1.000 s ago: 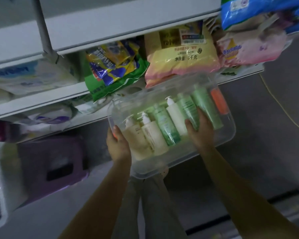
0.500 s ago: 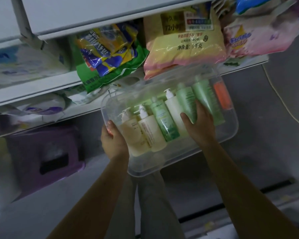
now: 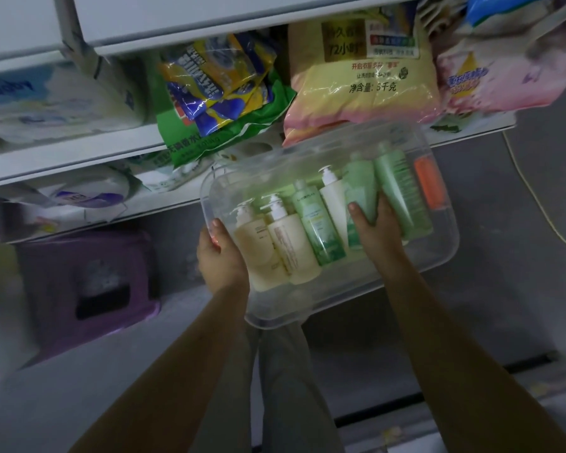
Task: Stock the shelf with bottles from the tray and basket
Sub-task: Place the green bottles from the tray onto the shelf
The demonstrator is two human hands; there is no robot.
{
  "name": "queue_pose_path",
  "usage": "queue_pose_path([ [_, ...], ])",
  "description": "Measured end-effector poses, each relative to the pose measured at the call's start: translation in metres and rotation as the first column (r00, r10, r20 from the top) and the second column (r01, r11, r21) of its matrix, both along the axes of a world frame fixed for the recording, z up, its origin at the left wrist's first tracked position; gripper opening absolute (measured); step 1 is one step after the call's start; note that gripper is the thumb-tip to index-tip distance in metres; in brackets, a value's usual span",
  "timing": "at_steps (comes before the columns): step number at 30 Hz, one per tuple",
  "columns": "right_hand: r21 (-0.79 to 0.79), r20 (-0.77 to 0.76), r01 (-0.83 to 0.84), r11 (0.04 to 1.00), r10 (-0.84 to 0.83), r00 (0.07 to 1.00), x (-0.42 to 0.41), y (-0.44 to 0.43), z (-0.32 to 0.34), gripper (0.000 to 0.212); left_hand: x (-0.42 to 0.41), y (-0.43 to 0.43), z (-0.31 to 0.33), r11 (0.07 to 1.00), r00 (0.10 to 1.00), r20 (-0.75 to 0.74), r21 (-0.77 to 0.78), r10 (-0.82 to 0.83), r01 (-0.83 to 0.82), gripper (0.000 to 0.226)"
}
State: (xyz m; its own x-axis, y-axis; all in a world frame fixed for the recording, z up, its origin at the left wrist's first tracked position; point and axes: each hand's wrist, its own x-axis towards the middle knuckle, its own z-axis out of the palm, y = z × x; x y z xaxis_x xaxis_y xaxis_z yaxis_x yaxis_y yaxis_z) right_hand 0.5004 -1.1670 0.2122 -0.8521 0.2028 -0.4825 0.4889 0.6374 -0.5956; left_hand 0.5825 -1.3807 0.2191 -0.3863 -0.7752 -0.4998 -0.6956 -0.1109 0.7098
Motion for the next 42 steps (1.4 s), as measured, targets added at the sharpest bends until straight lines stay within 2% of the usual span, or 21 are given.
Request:
queue_pose_path([
  [3, -0.158, 0.020, 0.116, 0.981, -0.114, 0.993, 0.010, -0.005, 0.022, 0.046, 0.002, -0.001, -0.007, 1.000, 1.000, -0.005, -0.009, -0.022, 0.022, 0.040],
  [5, -0.312, 0.072, 0.205, 0.928, -0.192, 0.979, 0.025, -0.007, 0.038, 0.039, 0.004, -0.003, -0.011, 0.999, 1.000, -0.003, -0.020, -0.025, 0.025, 0.041],
  [6, -0.418, 0.124, 0.263, 0.870, -0.232, 0.965, 0.035, -0.009, 0.045, 0.038, 0.005, -0.004, -0.013, 0.999, 1.000, -0.005, -0.022, -0.029, 0.029, 0.041],
  [9, -0.678, 0.263, 0.423, 0.601, -0.339, 0.903, 0.065, -0.014, 0.064, 0.036, 0.007, -0.006, -0.013, 0.998, 0.997, -0.051, 0.022, -0.058, 0.059, 0.037],
  [11, -0.736, 0.328, 0.476, 0.481, -0.361, 0.873, 0.085, -0.018, 0.080, 0.036, 0.008, -0.007, -0.007, 0.992, 0.992, -0.089, 0.083, -0.086, 0.094, 0.041],
  [13, -0.738, 0.404, 0.534, 0.413, -0.365, 0.839, 0.106, -0.023, 0.101, 0.037, 0.013, -0.008, 0.008, 0.982, 0.987, -0.005, 0.105, -0.158, 0.157, 0.058],
  [15, -0.722, 0.432, 0.550, 0.419, -0.348, 0.832, 0.125, -0.026, 0.126, 0.038, 0.026, -0.003, 0.035, 0.978, 0.973, 0.108, 0.071, -0.205, 0.198, 0.072],
  [16, -0.718, 0.437, 0.542, 0.437, -0.324, 0.839, 0.134, -0.027, 0.140, 0.039, 0.034, 0.000, 0.051, 0.975, 0.976, 0.071, 0.095, -0.207, 0.200, 0.077],
  [18, -0.712, 0.450, 0.524, 0.467, -0.270, 0.851, 0.154, -0.032, 0.166, 0.043, 0.056, 0.004, 0.090, 0.921, 0.981, -0.145, 0.349, -0.129, 0.172, 0.081],
  [20, -0.718, 0.442, 0.501, 0.483, -0.240, 0.864, 0.173, -0.040, 0.189, 0.044, 0.083, 0.009, 0.127, 0.750, 0.964, -0.260, 0.625, -0.064, 0.218, 0.077],
  [21, -0.726, 0.427, 0.480, 0.493, -0.224, 0.876, 0.183, -0.046, 0.199, 0.045, 0.098, 0.009, 0.145, 0.698, 0.942, -0.310, 0.647, -0.127, 0.306, 0.078],
  [23, -0.738, 0.394, 0.422, 0.527, -0.171, 0.903, 0.201, -0.061, 0.218, 0.045, 0.124, 0.006, 0.175, 0.659, 0.877, -0.395, 0.587, -0.273, 0.469, 0.077],
  [27, -0.749, 0.319, 0.280, 0.601, -0.043, 0.947, 0.232, -0.098, 0.251, 0.038, 0.162, -0.031, 0.223, 0.663, 0.808, -0.519, 0.506, -0.277, 0.552, 0.041],
  [29, -0.749, 0.248, 0.208, 0.629, -0.025, 0.968, 0.248, -0.125, 0.263, 0.036, 0.183, -0.062, 0.242, 0.682, 0.783, -0.571, 0.473, -0.245, 0.558, 0.031],
  [31, -0.753, 0.144, 0.109, 0.649, 0.002, 0.990, 0.266, -0.159, 0.274, 0.029, 0.209, -0.099, 0.261, 0.711, 0.760, -0.622, 0.447, -0.189, 0.543, 0.032],
  [33, -0.779, 0.071, 0.012, 0.626, 0.070, 0.995, 0.289, -0.202, 0.291, 0.018, 0.239, -0.139, 0.281, 0.737, 0.744, -0.652, 0.431, -0.144, 0.521, 0.037],
  [36, -0.835, 0.035, -0.082, 0.544, 0.201, 0.979, 0.328, -0.265, 0.316, 0.015, 0.289, -0.199, 0.313, 0.813, 0.719, -0.690, 0.371, -0.082, 0.448, 0.029],
  [37, -0.850, 0.021, -0.122, 0.512, 0.265, 0.964, 0.339, -0.283, 0.323, 0.023, 0.305, -0.219, 0.321, 0.838, 0.716, -0.695, 0.354, -0.062, 0.415, 0.031],
  [40, -0.863, -0.048, -0.285, 0.417, 0.493, 0.868, 0.361, -0.337, 0.339, 0.070, 0.344, -0.274, 0.344, 0.890, 0.698, -0.716, 0.310, -0.013, 0.335, 0.038],
  [42, -0.843, -0.080, -0.359, 0.400, 0.568, 0.819, 0.368, -0.369, 0.348, 0.071, 0.361, -0.304, 0.356, 0.917, 0.675, -0.738, 0.286, 0.025, 0.279, 0.030],
])
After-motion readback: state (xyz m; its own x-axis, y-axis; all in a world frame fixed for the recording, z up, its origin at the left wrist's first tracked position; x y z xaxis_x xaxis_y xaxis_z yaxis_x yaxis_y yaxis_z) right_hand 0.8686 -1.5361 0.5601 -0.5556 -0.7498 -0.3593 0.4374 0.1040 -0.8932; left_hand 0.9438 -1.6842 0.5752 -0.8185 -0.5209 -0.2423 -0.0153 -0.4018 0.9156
